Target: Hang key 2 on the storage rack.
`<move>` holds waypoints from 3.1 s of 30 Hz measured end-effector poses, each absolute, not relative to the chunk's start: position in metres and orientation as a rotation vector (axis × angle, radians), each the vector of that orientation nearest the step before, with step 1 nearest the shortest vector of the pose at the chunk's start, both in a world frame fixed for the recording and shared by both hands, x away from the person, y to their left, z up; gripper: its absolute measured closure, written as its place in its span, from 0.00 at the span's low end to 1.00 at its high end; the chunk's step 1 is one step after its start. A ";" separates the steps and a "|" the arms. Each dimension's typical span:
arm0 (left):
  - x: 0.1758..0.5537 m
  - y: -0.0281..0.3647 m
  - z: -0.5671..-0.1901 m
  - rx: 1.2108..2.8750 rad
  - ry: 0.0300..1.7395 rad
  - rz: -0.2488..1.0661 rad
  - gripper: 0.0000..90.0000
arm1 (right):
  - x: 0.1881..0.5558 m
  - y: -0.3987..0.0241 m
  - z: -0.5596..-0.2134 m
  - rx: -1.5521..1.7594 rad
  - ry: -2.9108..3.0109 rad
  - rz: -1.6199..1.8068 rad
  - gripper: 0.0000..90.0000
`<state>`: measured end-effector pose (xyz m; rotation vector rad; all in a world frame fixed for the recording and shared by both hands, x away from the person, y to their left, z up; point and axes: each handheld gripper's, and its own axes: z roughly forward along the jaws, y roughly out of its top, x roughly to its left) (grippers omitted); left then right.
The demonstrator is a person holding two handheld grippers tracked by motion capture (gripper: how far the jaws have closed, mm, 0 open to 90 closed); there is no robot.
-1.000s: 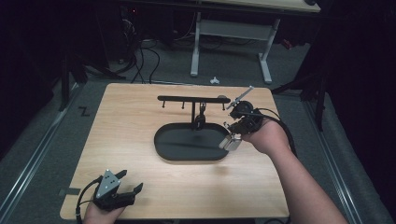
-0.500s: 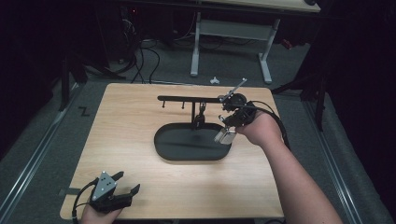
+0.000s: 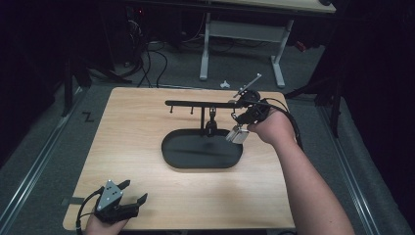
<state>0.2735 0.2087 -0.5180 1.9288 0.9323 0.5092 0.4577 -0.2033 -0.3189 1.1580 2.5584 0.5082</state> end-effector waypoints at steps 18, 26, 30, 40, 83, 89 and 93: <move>0.274 0.208 -0.520 1.934 0.936 0.502 0.25 | 0.470 -0.210 -0.320 1.196 2.562 0.532 0.95; 0.274 0.209 -0.520 1.934 0.938 0.499 0.25 | 0.475 -0.212 -0.325 1.201 2.547 0.526 0.92; 0.274 0.209 -0.520 1.936 0.937 0.499 0.25 | 0.475 -0.213 -0.328 1.230 2.498 0.503 0.87; 0.275 0.207 -0.521 1.949 0.934 0.498 0.25 | 0.465 -0.225 -0.354 1.295 2.467 0.508 0.71; 0.278 0.193 -0.528 2.020 0.917 0.475 0.24 | 0.338 -0.276 -0.500 1.392 2.274 0.829 0.42; 0.279 0.192 -0.529 2.026 0.912 0.472 0.24 | 0.293 -0.286 -0.523 1.341 2.137 0.913 0.43; 0.280 0.189 -0.529 2.030 0.906 0.472 0.24 | 0.289 -0.286 -0.516 1.363 2.119 0.933 0.39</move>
